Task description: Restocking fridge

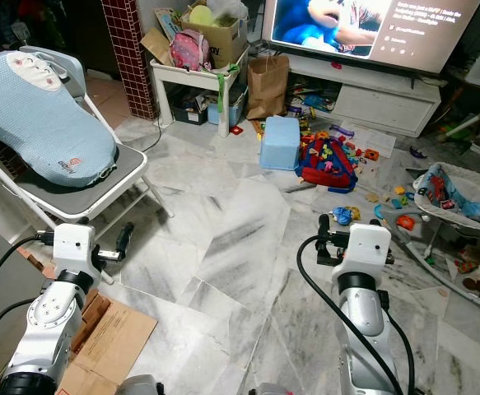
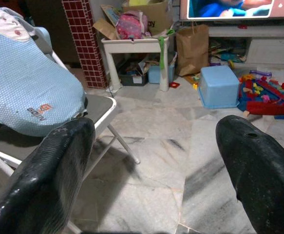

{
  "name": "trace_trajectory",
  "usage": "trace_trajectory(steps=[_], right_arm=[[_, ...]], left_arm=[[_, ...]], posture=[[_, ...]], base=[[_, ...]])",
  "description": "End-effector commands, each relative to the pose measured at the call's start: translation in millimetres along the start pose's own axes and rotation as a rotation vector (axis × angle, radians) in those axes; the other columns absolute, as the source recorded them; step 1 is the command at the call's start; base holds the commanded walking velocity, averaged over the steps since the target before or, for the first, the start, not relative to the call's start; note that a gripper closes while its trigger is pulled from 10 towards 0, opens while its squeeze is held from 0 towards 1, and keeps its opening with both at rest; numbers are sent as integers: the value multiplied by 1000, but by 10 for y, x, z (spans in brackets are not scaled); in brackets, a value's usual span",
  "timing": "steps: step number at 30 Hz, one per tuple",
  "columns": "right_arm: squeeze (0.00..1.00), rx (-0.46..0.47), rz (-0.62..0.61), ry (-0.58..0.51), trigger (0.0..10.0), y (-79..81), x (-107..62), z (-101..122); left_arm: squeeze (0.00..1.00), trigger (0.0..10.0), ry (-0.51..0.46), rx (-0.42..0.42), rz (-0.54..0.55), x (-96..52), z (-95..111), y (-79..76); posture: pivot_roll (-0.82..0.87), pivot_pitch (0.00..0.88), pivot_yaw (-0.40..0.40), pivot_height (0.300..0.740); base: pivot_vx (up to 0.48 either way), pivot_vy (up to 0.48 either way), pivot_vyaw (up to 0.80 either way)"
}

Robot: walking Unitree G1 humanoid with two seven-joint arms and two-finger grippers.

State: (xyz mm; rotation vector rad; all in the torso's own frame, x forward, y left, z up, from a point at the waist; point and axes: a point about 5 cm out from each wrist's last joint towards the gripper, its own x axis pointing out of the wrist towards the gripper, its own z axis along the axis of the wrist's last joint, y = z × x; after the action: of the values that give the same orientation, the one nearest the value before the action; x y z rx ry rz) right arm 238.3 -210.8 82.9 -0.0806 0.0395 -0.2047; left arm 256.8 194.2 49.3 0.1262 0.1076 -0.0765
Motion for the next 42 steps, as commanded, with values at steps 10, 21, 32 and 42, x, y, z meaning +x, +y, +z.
trace_trajectory(steps=[10, 21, 32, 42], right_arm=[[0, -49, 53, -30, 10000, 235, 272, 298], [0, -49, 53, -30, 10000, 235, 272, 298], [0, -49, 53, -30, 10000, 235, 272, 298], [0, -41, -18, 32, 10000, -20, 60, 122]], left_arm=[[0, 10000, -167, 123, -154, 524, 708, -351], [0, 10000, -167, 123, -154, 524, 708, -351], [0, 10000, -167, 123, -154, 524, 708, -351], [0, 10000, -107, 115, -78, 342, 421, -252]], posture=[[27, 7, 88, 740], [27, 7, 88, 740], [27, 7, 88, 740], [2, 0, 48, 740]], base=[[0, 0, 0], [0, 0, 0], [0, 0, 0], [0, 0, 0]])
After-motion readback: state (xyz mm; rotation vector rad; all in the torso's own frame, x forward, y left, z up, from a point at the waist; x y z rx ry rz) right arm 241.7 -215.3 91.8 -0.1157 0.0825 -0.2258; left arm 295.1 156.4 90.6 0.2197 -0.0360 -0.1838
